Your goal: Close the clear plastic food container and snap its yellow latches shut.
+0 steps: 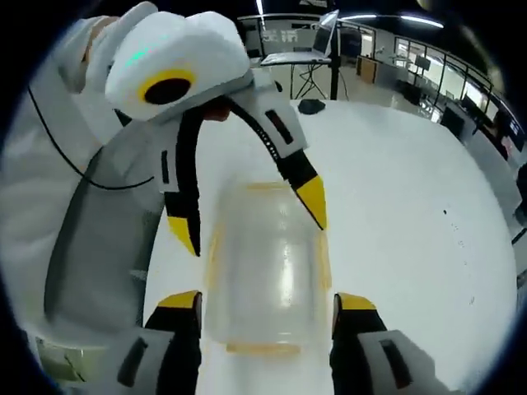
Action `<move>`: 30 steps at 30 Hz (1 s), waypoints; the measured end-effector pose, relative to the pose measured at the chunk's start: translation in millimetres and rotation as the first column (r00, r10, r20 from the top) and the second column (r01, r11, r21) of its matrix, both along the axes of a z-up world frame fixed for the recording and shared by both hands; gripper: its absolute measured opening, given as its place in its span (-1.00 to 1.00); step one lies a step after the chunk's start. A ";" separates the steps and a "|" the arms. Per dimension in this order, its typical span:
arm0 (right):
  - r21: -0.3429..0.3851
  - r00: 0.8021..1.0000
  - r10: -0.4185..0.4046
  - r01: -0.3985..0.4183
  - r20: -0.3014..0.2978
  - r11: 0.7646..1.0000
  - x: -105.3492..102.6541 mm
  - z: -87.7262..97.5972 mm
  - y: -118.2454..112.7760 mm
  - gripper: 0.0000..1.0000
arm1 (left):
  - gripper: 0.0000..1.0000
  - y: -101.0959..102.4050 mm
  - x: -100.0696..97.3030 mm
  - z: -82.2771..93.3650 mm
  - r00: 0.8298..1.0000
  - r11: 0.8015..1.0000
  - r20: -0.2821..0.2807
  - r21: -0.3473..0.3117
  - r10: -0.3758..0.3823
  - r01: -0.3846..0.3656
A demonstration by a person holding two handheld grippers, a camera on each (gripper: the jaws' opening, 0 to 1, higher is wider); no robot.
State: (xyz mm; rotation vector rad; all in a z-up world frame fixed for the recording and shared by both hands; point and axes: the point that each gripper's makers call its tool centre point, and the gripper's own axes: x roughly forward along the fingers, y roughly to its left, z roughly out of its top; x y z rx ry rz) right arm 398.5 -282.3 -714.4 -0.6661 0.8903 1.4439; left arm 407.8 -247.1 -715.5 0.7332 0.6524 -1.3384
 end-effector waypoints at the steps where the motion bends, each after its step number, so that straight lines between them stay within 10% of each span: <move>1: 0.002 1.000 -0.003 0.003 0.002 1.000 -1.2 -0.3 0.0 0.36 | 0.49 1.0 -2.7 0.6 1.000 1.000 -0.029 -0.006 -0.009 0.009; 11: 0.000 0.998 0.000 0.000 0.059 1.000 -10.3 -14.1 -3.2 0.98 | 0.81 35.3 5.9 -17.7 0.994 0.995 -0.104 0.103 0.015 -0.005; 22: -0.063 0.993 0.014 -0.007 0.118 0.998 -4.6 -33.3 -3.7 0.97 | 0.84 44.5 0.9 -44.2 0.992 0.972 -0.076 0.205 -0.104 0.118; 30: -0.104 0.988 0.053 -0.038 0.148 0.994 -3.6 -43.5 -2.4 0.52 | 0.64 44.3 2.0 -52.6 0.993 0.968 -0.063 0.224 -0.098 0.110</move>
